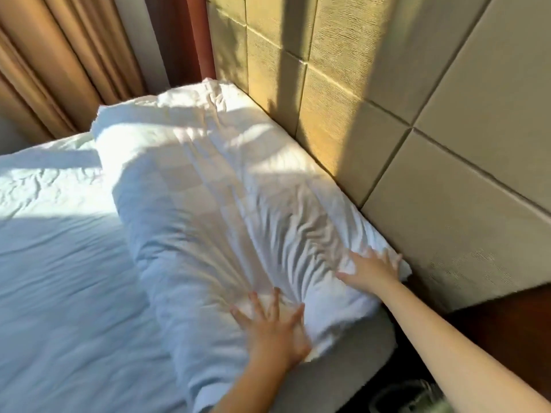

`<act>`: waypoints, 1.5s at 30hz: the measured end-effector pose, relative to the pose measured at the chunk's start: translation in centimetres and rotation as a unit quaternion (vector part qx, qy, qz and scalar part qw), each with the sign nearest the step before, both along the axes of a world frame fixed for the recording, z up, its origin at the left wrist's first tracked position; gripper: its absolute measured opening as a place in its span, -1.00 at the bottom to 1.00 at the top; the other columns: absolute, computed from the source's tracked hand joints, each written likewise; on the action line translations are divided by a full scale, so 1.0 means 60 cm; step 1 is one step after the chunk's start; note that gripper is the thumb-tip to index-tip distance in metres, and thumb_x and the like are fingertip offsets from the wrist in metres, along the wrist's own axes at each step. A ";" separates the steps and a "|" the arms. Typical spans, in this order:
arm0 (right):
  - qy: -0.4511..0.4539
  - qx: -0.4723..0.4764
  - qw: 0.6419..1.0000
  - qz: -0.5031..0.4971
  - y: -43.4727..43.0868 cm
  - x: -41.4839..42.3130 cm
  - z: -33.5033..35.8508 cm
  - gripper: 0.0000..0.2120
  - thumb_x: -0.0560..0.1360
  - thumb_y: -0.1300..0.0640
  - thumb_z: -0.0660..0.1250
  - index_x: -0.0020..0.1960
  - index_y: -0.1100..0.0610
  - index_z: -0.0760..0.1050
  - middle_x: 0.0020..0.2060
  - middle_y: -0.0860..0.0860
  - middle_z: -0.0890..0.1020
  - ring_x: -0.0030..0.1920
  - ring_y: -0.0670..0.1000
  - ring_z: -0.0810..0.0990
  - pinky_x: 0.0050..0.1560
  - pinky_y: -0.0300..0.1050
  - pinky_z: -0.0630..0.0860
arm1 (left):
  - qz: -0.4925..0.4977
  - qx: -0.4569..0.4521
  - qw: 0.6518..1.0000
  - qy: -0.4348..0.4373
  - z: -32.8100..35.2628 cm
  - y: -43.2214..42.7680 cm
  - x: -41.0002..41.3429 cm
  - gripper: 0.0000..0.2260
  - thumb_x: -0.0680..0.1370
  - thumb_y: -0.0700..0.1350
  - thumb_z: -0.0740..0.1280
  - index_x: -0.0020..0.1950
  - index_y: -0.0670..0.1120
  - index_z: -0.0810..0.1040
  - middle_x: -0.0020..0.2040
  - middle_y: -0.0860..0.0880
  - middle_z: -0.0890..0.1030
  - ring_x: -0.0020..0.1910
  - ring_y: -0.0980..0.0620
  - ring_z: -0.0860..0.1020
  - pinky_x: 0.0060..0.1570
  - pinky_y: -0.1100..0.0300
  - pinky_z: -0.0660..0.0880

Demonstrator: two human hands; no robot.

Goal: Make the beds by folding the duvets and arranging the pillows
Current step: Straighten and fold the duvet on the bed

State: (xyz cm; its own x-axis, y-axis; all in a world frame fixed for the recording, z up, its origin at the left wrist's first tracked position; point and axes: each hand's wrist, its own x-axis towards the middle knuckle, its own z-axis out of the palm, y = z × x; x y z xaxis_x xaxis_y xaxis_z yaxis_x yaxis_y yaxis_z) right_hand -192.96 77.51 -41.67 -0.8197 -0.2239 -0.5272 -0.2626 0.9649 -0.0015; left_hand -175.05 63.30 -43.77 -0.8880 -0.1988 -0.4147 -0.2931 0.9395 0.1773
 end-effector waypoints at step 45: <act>-0.211 -0.437 0.740 -0.466 0.087 -0.044 -0.262 -0.15 0.38 -0.46 0.16 0.42 0.15 0.27 0.11 0.10 0.48 0.10 0.14 0.50 0.07 0.00 0.52 | 0.340 -0.033 0.919 0.198 -0.147 -0.015 0.261 -0.31 0.36 -0.24 0.49 0.39 0.10 0.29 0.39 -0.25 0.20 0.04 -0.47 0.46 -0.08 -0.27 0.44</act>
